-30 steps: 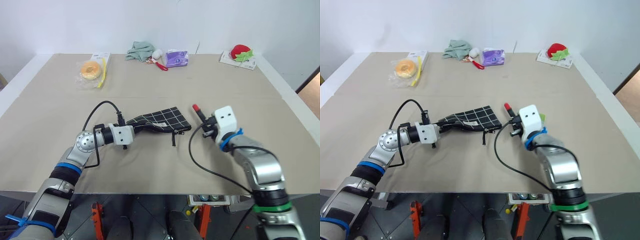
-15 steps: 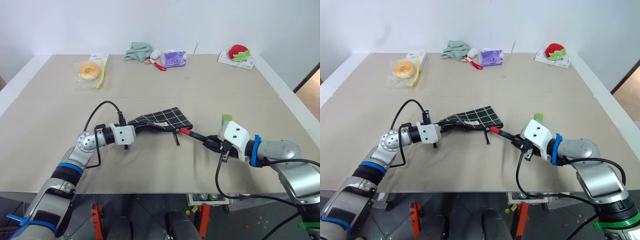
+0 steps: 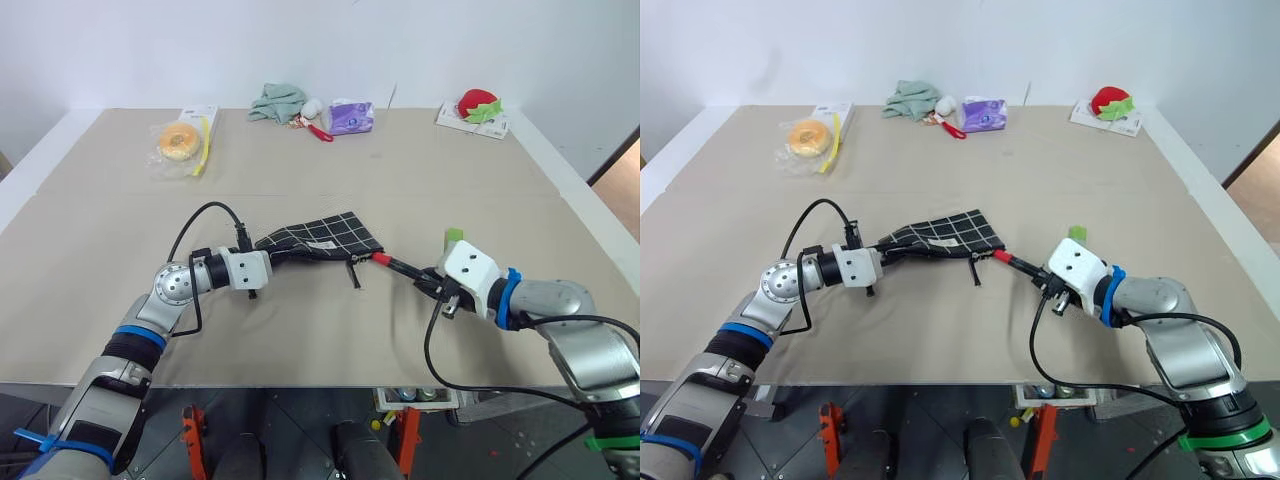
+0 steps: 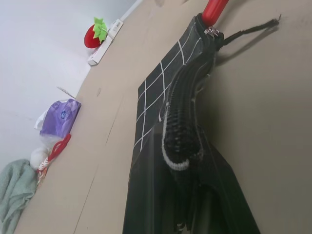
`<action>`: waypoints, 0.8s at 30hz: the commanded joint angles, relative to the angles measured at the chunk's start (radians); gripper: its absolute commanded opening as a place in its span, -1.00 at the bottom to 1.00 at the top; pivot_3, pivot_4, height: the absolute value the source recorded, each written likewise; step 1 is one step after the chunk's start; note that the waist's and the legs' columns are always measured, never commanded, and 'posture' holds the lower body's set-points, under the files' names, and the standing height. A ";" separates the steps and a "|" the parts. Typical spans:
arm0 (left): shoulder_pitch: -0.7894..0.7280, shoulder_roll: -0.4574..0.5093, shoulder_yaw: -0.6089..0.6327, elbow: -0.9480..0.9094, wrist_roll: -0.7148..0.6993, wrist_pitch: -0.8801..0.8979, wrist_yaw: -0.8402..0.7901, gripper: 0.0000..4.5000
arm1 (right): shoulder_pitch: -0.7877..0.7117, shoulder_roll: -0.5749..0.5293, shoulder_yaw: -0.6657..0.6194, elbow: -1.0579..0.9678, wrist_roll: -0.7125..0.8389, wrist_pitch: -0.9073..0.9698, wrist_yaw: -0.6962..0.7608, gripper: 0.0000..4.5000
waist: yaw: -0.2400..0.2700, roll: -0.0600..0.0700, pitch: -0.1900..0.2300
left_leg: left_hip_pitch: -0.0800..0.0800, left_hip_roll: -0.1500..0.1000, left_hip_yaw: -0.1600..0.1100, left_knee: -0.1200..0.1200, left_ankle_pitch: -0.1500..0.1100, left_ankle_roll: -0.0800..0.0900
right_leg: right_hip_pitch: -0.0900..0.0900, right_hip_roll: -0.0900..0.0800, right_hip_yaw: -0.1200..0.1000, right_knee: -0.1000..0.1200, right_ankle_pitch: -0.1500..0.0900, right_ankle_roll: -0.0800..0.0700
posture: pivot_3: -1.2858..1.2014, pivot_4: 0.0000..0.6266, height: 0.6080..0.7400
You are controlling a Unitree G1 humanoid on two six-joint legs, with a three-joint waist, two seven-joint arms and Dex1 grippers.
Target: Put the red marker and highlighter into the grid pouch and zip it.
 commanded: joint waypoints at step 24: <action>-0.016 -0.030 0.014 -0.034 -0.011 -0.005 0.010 -1.00 | -0.320 0.423 0.271 0.138 -0.135 -0.082 -0.049 -0.72 | 0.000 0.000 0.000 | -0.001 0.000 -0.001 0.000 0.000 0.000 | -0.001 0.000 0.000 0.000 0.000 0.000 | 0.03 -0.52 0.99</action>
